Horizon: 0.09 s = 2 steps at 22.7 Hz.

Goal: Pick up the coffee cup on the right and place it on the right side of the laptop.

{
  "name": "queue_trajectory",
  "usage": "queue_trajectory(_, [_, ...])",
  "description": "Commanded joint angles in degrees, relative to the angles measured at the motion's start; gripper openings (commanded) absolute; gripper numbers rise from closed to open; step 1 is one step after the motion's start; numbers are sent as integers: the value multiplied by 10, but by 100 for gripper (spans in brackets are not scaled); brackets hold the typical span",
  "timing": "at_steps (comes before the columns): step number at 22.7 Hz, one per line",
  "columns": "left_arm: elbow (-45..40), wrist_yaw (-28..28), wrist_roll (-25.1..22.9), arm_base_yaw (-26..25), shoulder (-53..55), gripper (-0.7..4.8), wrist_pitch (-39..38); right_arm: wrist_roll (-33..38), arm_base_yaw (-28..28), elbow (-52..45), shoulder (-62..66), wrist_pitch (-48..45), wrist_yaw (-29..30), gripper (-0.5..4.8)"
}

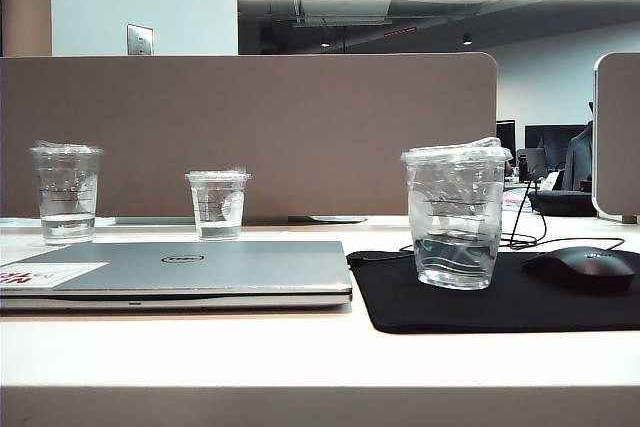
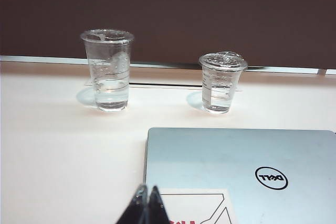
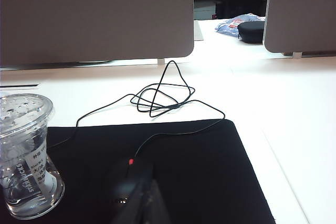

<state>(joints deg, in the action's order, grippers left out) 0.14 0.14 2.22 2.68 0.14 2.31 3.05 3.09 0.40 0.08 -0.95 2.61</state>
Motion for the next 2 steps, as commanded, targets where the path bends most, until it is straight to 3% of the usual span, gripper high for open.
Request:
queue_trajectory(1, [2,-1,1,-1,0,-5,3,2,0,-3,-1,-9,0,-1])
queue_trajectory(2, [2,-1,1,-1,0,-5,3,2,0,-3,-1,-9,0,0])
